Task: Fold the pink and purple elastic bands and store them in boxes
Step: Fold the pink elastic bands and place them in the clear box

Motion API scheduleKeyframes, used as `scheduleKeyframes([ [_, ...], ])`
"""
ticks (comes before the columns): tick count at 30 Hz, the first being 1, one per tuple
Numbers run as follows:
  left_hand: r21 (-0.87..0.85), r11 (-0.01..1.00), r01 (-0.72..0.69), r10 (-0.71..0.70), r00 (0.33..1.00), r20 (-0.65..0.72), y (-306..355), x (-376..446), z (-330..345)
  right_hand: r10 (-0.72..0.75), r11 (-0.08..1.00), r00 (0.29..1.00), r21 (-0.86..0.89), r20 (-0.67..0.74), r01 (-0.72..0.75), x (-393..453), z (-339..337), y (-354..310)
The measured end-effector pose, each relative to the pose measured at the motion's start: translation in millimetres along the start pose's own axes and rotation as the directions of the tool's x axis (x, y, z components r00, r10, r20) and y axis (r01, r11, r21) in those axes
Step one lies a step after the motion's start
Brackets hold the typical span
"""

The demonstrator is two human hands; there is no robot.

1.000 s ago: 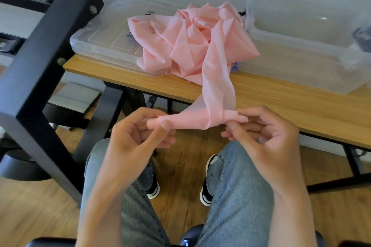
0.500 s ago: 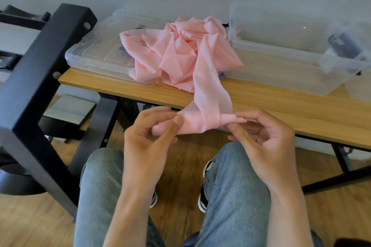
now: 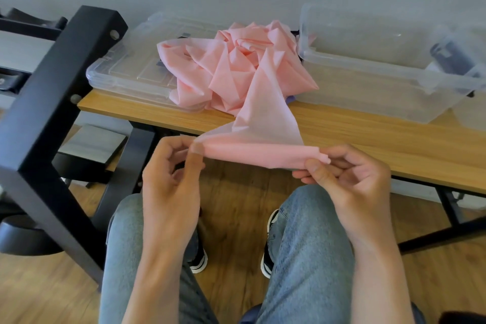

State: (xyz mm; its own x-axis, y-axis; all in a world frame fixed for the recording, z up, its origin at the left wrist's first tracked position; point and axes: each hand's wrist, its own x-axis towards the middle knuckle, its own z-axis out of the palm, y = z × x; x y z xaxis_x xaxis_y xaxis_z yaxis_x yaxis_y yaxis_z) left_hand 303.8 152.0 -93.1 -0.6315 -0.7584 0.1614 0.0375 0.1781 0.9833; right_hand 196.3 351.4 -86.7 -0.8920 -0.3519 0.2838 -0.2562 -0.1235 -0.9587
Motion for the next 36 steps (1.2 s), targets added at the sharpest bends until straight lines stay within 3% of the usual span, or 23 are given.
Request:
scheduleKeyframes([
  [2,-0.136,0.982,0.129,-0.118,0.989,0.087,-1,2,-1,0.004,1.000,1.000,0.018,0.007,-0.004,0,3,1],
  [5,-0.204,0.939,0.279,-0.241,0.952,0.191,-1,5,-2,0.006,0.999,1.000,0.043,0.008,-0.006,1,5,1],
  [12,-0.213,0.896,0.389,-0.328,0.905,0.271,-1,5,-4,0.015,0.998,0.999,0.054,0.049,-0.018,2,5,3],
  [17,-0.318,0.909,0.269,-0.216,0.957,0.193,-1,2,-4,0.077,0.996,0.996,0.051,0.035,-0.079,2,5,1],
  [22,-0.271,0.953,0.133,-0.094,0.984,0.152,4,1,-7,0.224,0.965,0.968,0.113,0.108,-0.236,2,5,-3],
  [26,-0.243,0.961,0.131,-0.078,0.973,0.217,4,2,-12,0.169,0.985,0.979,-0.032,0.110,-0.167,2,8,-2],
  [31,-0.173,0.966,0.192,-0.132,0.942,0.310,-3,4,-12,0.066,0.997,0.997,-0.035,0.051,-0.064,1,8,0],
  [36,-0.123,0.987,0.107,-0.057,0.932,0.358,-4,7,-21,0.074,0.994,0.985,-0.092,0.155,-0.060,0,0,1],
])
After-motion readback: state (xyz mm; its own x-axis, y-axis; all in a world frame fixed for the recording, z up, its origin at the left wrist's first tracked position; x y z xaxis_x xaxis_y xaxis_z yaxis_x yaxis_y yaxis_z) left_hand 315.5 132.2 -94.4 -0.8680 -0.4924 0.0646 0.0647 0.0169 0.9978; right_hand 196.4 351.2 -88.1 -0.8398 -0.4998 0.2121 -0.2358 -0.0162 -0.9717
